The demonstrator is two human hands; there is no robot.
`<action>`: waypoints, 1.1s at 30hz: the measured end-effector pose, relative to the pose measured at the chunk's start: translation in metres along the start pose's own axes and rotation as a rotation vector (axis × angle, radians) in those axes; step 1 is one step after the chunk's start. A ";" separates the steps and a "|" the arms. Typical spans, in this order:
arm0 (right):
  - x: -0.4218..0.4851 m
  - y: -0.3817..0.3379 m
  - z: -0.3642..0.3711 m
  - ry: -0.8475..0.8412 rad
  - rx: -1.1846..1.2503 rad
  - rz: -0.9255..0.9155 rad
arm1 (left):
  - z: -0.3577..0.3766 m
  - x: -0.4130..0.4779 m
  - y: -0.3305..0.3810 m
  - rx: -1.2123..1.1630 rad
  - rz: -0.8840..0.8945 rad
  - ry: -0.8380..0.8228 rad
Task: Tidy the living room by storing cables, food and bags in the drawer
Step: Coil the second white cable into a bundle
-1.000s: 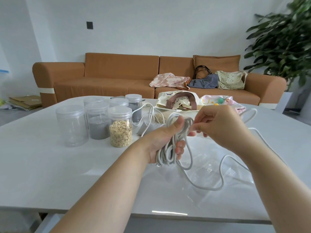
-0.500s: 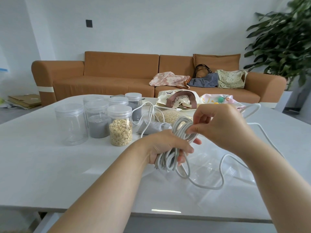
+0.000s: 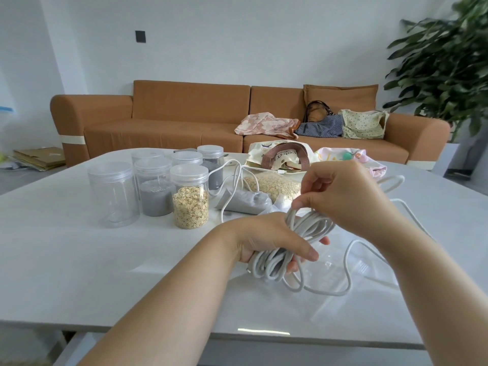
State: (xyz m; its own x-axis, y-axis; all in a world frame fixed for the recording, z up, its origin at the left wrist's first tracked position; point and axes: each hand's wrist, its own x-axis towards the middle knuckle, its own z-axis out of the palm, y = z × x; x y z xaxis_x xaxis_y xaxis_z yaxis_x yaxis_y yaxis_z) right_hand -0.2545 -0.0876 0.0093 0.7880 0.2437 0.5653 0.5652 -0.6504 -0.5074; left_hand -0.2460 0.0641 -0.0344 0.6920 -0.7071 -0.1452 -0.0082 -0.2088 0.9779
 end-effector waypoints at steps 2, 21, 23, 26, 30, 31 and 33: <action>0.002 0.002 -0.002 0.022 0.062 0.011 | -0.001 0.000 0.000 -0.049 0.034 -0.022; 0.007 0.040 -0.003 0.013 0.305 0.039 | -0.008 -0.005 -0.005 -0.335 0.075 -0.207; 0.007 0.041 0.001 0.107 0.213 0.026 | -0.010 -0.003 -0.008 -0.378 0.113 -0.243; 0.007 0.044 0.004 0.140 0.115 -0.010 | -0.015 0.001 -0.011 -0.493 0.148 -0.233; 0.007 0.049 0.006 0.107 -0.159 -0.073 | -0.017 0.005 -0.010 -0.649 0.235 -0.140; 0.007 0.050 0.007 0.134 -0.209 -0.101 | -0.016 0.006 -0.010 -0.675 0.250 -0.106; 0.009 0.049 0.006 0.225 -0.317 -0.180 | -0.016 0.007 -0.009 -0.733 0.302 -0.044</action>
State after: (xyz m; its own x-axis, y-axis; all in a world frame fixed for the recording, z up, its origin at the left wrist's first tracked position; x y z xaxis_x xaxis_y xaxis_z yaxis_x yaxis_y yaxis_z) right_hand -0.2180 -0.1131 -0.0148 0.5911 0.2336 0.7720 0.5580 -0.8096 -0.1823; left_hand -0.2295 0.0718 -0.0413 0.7066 -0.6912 0.1514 0.2968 0.4836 0.8234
